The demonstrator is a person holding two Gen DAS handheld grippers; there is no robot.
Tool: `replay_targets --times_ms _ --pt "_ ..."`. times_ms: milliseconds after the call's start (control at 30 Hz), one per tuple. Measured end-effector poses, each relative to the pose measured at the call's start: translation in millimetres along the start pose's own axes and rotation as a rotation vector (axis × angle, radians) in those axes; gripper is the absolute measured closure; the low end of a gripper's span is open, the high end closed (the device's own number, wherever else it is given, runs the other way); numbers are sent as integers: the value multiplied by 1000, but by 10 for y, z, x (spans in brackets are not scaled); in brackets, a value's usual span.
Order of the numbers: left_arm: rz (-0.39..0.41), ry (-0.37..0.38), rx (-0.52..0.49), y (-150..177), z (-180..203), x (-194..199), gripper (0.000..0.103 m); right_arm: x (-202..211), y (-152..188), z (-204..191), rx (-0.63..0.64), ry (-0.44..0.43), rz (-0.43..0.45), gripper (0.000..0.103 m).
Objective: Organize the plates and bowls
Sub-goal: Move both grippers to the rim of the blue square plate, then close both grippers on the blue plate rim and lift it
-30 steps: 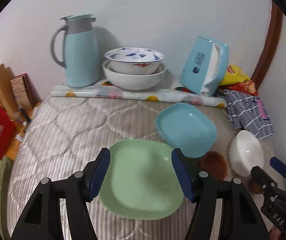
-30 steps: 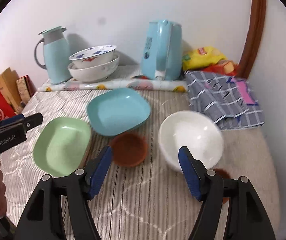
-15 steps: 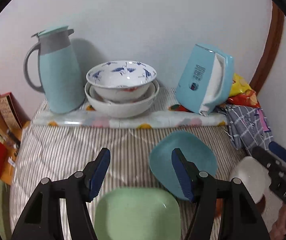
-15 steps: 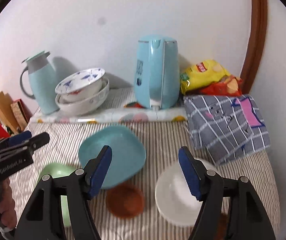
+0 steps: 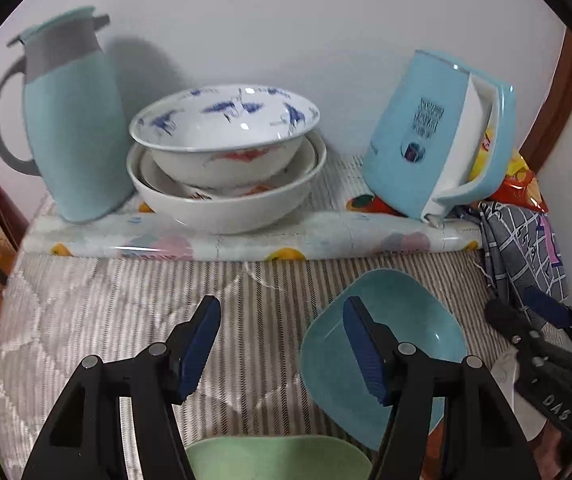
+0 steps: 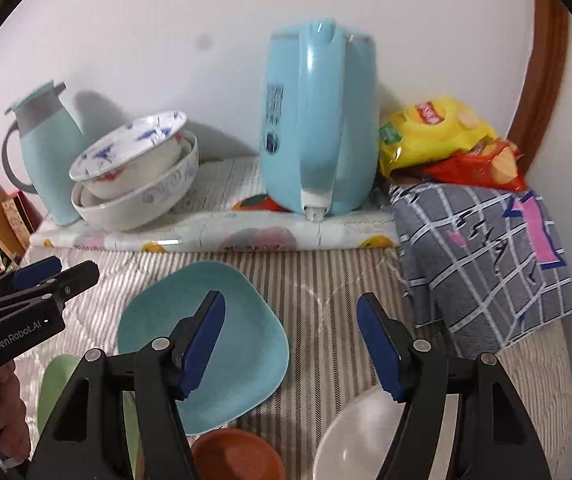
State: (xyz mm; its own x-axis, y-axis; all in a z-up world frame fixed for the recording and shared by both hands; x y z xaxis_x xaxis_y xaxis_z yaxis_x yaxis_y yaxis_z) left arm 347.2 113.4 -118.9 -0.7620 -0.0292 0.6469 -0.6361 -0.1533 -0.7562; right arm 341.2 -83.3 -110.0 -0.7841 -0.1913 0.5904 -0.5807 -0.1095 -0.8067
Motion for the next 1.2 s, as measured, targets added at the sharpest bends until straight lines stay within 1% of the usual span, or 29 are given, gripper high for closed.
replay_targets --times_ms 100,133,300,433,500,567,667,733,1000,1100,1200 --pt "-12 8 -8 54 5 -101 42 -137 78 -24 18 3 -36 45" --pt "-16 8 -9 70 0 -125 42 -164 97 -30 17 2 -45 46" --pt "-47 20 -20 180 -5 -257 44 -255 178 -80 32 13 -67 46" --pt "-83 22 -28 274 -4 -371 51 -330 240 -102 57 35 -86 48" --pt "-94 18 -35 304 3 -413 51 -368 271 -82 49 37 -98 48" --pt "-101 19 -38 322 4 -449 52 -403 296 -61 42 43 -108 49" --pt "-114 16 -46 349 10 -500 55 -461 327 -32 34 53 -121 54" --pt "-119 22 -44 369 12 -518 56 -484 344 -34 36 57 -120 57" --pt "-143 39 -43 437 39 -608 56 -511 379 -97 83 91 -110 59" --pt "-153 47 -35 447 32 -640 60 -512 392 -123 94 98 -109 61" --pt "-159 45 -33 451 32 -657 61 -531 405 -152 113 107 -115 61"
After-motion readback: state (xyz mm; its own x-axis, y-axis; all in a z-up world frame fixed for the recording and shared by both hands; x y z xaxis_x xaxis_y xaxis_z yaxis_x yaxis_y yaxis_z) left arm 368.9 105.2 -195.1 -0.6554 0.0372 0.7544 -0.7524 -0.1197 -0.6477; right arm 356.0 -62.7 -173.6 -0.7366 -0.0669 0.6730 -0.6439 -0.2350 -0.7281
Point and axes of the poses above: each gripper's, at about its wrist camera, not at the fingertips, and x roughly against the way its jaws point, z to its right, y to its underside, the point moved 2 cm from there along -x, roughly the way its jaws point, and after that the axes turned 14 degrees about z, right-handed, at the moved point
